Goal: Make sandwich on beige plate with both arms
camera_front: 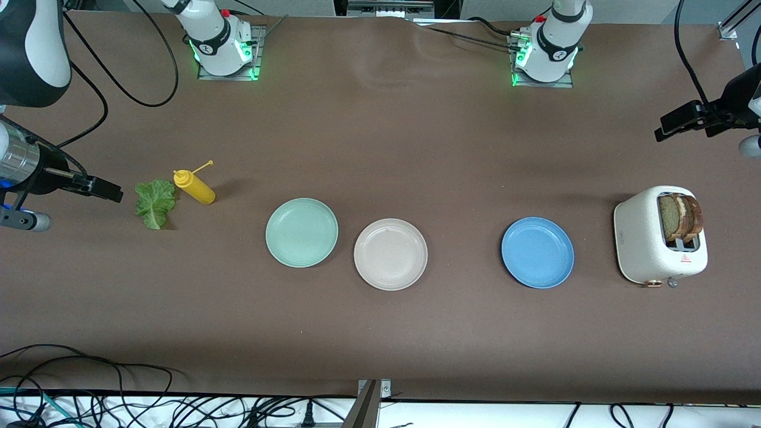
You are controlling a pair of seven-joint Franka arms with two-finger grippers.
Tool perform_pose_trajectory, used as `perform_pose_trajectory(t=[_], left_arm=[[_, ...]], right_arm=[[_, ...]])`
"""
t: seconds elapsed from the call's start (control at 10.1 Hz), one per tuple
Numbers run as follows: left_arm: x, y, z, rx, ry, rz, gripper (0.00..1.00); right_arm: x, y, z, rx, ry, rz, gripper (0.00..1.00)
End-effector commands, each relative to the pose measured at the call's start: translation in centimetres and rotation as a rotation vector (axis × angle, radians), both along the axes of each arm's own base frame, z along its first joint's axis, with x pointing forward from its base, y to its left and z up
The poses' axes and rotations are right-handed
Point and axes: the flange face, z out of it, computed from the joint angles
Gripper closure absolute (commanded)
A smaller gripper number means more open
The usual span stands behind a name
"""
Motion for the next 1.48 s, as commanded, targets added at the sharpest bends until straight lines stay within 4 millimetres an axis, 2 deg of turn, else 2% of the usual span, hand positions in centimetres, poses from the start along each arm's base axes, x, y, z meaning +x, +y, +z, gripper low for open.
perform_pose_trajectory(t=[0.0, 0.3, 0.4, 0.59, 0.69, 0.99, 1.09, 1.29, 1.38], left_arm=[[-0.1, 0.2, 0.2, 0.006, -0.01, -0.017, 0.0], [0.5, 0.3, 0.1, 0.037, -0.039, -0.023, 0.0], [1.1, 0.8, -0.7, 0.044, -0.064, -0.014, 0.0], [1.8, 3.6, -1.6, 0.062, -0.098, 0.03, 0.0], [2.6, 4.9, -2.8, 0.063, -0.104, 0.049, 0.0], [4.6, 6.5, -7.6, 0.124, -0.065, 0.042, 0.0], [4.8, 6.7, -8.9, 0.137, -0.056, 0.027, 0.0], [5.0, 9.8, -11.5, 0.129, -0.055, -0.019, 0.0], [4.7, 10.3, -13.4, 0.122, -0.047, -0.052, 0.0]], right_arm=[[-0.7, 0.0, 0.4, -0.002, -0.007, -0.005, 0.0], [-0.7, 0.0, 0.4, -0.002, -0.006, -0.005, 0.0], [-0.7, 0.0, 0.4, -0.002, -0.007, -0.005, 0.0], [-0.7, 0.0, 0.5, -0.004, -0.008, -0.007, 0.0], [-0.7, 0.0, 0.4, -0.004, -0.006, -0.009, 0.0], [-0.7, -0.1, 0.5, -0.004, -0.008, -0.011, 0.0], [-0.7, -0.2, 0.5, -0.004, -0.008, -0.011, 0.0], [-0.6, -0.4, 0.4, -0.003, -0.009, -0.011, 0.0], [-0.6, -0.6, 0.4, -0.003, -0.01, -0.011, 0.0]])
